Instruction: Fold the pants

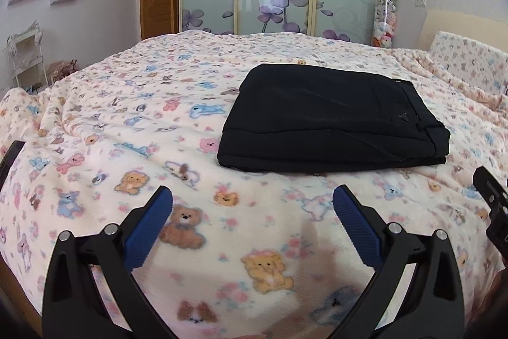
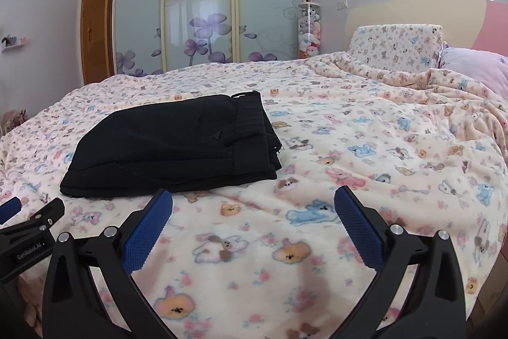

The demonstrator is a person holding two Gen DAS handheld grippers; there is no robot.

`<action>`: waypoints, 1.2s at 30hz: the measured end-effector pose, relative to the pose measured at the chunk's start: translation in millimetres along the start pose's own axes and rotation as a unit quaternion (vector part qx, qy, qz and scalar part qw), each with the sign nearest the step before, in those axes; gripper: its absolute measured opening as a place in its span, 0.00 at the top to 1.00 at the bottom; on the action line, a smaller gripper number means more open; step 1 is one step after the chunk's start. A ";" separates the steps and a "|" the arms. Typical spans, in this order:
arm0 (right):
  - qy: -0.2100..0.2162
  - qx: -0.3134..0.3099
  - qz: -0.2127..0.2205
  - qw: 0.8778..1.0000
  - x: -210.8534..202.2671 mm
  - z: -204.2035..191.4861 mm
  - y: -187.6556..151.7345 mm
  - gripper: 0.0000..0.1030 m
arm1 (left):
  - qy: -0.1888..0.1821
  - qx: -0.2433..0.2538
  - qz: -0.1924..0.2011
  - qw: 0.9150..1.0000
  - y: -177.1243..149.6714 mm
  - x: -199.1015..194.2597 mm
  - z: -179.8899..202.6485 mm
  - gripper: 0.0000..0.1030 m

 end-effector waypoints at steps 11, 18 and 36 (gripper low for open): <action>0.015 -0.013 0.006 1.000 -1.2 -5.6 0.7 0.01 | -0.001 0.009 0.005 1.000 0.6 -2.3 1.4 0.02; 0.022 -0.044 0.017 0.999 -3.9 -18.8 0.7 0.01 | 0.005 -0.001 0.011 1.000 3.8 -4.8 -4.3 0.02; 0.015 -0.038 0.011 0.999 -2.8 -18.5 -1.2 0.01 | -0.001 0.019 0.014 1.000 2.6 -5.0 -1.8 0.02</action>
Point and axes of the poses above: each gripper's, at about its wrist camera, not at the fingertips, and x roughly the way its jaws point, z to its right, y to its top, the point moved 2 cm from there along x, roughly the way its jaws point, and after that the axes turned 5 degrees about -x, right-handed, at the moved point
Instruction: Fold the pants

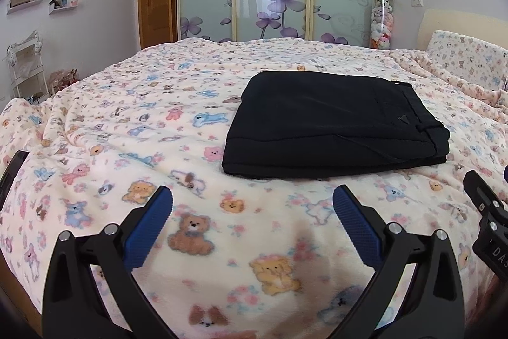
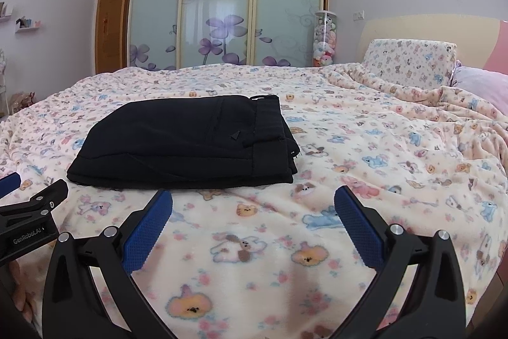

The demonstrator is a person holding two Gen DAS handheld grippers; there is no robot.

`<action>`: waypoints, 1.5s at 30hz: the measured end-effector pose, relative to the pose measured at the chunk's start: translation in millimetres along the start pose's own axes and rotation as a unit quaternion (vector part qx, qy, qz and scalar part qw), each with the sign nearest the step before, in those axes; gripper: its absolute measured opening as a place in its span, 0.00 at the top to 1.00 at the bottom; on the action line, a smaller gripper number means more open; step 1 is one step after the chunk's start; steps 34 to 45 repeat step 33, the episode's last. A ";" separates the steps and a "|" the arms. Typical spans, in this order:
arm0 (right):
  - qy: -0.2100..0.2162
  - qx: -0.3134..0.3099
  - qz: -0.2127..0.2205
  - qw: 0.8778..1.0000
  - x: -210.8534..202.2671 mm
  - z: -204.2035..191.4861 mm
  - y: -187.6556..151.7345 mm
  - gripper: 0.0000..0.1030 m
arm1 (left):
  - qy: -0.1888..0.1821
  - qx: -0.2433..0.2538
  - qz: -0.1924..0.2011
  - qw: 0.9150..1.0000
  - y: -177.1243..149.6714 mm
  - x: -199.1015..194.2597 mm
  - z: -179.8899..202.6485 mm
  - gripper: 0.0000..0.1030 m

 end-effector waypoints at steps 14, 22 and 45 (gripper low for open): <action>-0.001 0.003 -0.002 1.000 0.0 2.8 -0.9 0.01 | -0.007 0.004 -0.005 1.000 -1.2 1.6 2.6 0.02; -0.001 0.002 -0.002 1.000 -0.4 3.9 -1.5 0.01 | -0.002 0.003 -0.001 1.000 -0.7 0.9 1.3 0.02; 0.000 0.003 -0.003 1.000 0.2 4.0 -1.3 0.01 | -0.005 0.017 0.001 1.000 -1.6 0.3 5.3 0.02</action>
Point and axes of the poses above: each gripper's, at about its wrist camera, not at the fingertips, and x roughly the way its jaws point, z to its right, y to its top, the point moved 2 cm from there along x, roughly the way its jaws point, and after that the axes turned 5 degrees about -x, right-handed, at the moved point
